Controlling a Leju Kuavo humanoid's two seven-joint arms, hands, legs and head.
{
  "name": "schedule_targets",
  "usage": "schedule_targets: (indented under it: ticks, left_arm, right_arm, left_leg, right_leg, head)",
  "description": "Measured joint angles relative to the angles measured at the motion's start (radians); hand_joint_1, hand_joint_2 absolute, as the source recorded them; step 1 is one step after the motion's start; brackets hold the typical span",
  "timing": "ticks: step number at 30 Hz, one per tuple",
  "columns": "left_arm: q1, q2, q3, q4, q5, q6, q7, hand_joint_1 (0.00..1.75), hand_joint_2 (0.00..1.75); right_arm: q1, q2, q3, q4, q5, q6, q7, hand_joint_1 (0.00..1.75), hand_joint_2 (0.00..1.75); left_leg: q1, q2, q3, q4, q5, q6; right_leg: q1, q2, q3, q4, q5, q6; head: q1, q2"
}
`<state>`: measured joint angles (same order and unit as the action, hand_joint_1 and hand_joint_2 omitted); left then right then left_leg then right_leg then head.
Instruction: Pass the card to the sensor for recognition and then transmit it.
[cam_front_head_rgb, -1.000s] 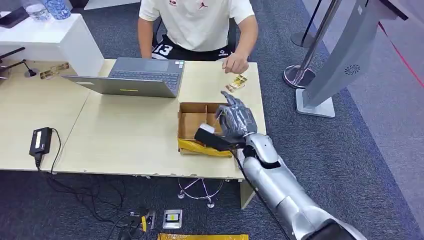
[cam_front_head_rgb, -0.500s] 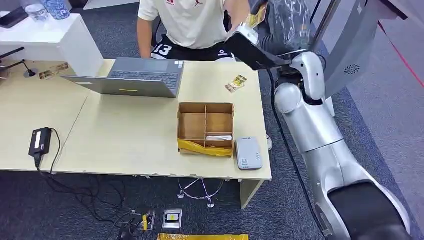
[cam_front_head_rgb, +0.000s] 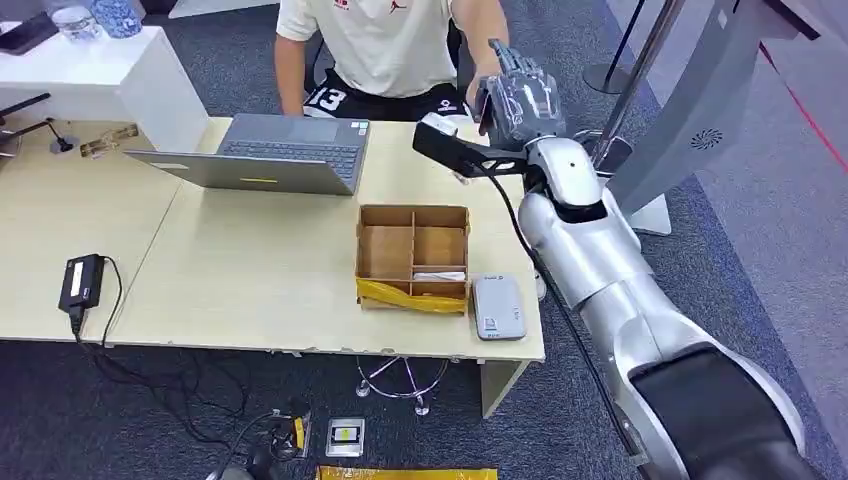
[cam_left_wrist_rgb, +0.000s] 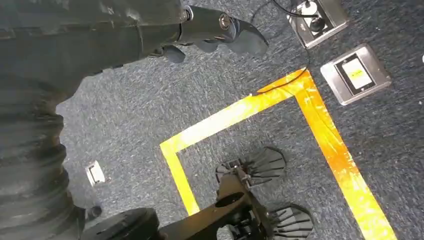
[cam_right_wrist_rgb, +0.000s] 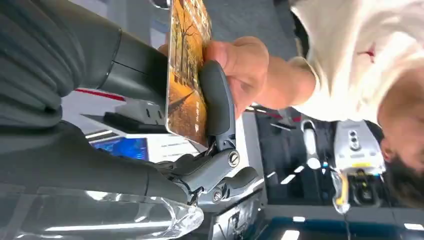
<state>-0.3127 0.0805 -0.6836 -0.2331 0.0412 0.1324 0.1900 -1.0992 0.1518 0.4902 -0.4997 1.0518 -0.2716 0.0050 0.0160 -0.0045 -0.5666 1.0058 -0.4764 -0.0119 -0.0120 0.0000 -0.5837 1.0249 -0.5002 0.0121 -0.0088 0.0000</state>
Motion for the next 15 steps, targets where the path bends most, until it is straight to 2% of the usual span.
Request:
schedule_targets:
  ticks: [1,5,9,15]
  left_arm:
    - [0.0,0.0,0.0,0.0,0.0,-0.002,0.001,0.0,1.75]
    - [0.001,0.002,0.0,0.0,-0.002,-0.007,0.002,0.0,1.75]
    - [0.001,0.002,0.0,0.0,-0.011,-0.009,0.001,0.0,1.75]
    - [0.002,0.005,-0.009,0.0,-0.027,-0.016,-0.003,0.0,1.75]
  right_arm:
    - [-0.001,0.0,0.006,0.013,0.006,-0.001,0.003,0.0,1.75]
    - [0.0,-0.008,0.015,0.053,0.009,-0.044,0.012,0.0,1.75]
    - [0.002,-0.043,0.017,0.078,-0.005,-0.091,0.006,0.0,1.75]
    - [0.012,-0.135,0.01,0.103,-0.053,-0.178,-0.02,0.0,1.75]
  left_leg:
    - [0.0,0.0,0.0,0.0,0.0,0.0]
    - [0.0,0.001,0.0,0.0,0.0,0.0]
    - [0.0,0.0,0.001,0.0,0.0,0.0]
    - [-0.001,0.001,0.001,0.001,0.0,0.0]
  right_leg:
    - [0.0,0.0,0.0,0.0,0.0,0.0]
    - [0.0,0.001,-0.001,0.0,0.0,0.0]
    - [0.0,0.0,0.0,0.0,0.0,0.0]
    - [-0.001,0.001,-0.001,-0.001,0.0,0.0]
  head:
    - [0.0,0.0]
    - [0.0,0.0]
    - [0.0,0.0]
    - [0.0,0.0]
